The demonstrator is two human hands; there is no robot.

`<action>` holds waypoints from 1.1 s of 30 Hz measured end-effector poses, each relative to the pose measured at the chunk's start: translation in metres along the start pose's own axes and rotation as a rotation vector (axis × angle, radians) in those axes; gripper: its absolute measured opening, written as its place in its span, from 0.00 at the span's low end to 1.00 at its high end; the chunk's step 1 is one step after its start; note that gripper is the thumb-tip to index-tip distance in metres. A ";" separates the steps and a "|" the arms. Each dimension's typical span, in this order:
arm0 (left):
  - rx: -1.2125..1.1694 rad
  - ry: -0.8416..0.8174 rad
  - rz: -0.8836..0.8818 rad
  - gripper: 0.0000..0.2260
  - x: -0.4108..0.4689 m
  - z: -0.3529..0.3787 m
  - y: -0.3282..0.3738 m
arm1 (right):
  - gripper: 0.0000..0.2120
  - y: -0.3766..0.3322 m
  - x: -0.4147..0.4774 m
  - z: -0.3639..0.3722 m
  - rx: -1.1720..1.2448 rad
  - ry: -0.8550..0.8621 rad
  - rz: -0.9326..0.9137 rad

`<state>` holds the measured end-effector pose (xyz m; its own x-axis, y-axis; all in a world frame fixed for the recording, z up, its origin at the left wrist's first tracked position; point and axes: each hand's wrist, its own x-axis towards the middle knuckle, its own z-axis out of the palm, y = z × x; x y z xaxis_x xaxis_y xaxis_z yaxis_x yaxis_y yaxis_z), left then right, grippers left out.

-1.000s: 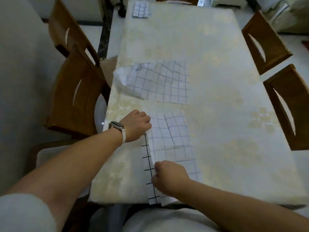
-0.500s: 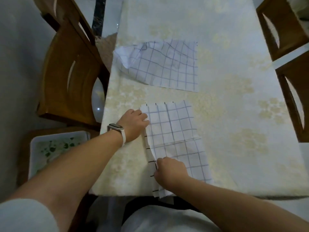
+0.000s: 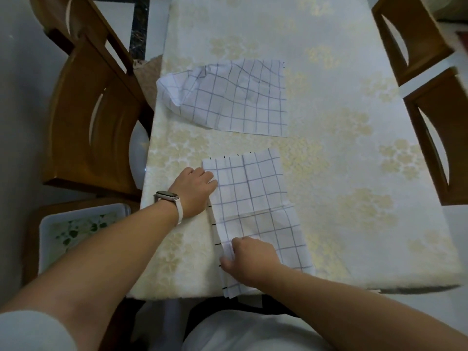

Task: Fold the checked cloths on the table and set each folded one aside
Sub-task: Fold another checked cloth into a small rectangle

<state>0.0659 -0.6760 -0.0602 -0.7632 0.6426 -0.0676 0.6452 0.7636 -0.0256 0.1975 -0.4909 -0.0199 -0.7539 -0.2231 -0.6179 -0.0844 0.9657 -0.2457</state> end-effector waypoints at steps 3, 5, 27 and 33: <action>-0.031 0.011 0.021 0.12 0.005 -0.009 0.009 | 0.23 0.013 -0.006 -0.007 0.037 0.030 0.024; -0.045 0.007 0.063 0.09 0.014 -0.016 0.018 | 0.21 0.025 -0.009 -0.015 0.053 0.054 0.061; 0.260 -0.393 0.363 0.10 0.198 -0.071 0.098 | 0.10 0.164 -0.010 -0.033 0.571 0.058 0.351; 0.295 -0.453 0.399 0.11 0.216 -0.069 0.098 | 0.11 0.172 -0.007 -0.030 0.618 0.023 0.290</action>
<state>-0.0378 -0.4579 -0.0083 -0.4154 0.7328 -0.5390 0.9066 0.3822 -0.1791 0.1692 -0.3189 -0.0357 -0.7040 0.0428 -0.7089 0.5058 0.7309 -0.4582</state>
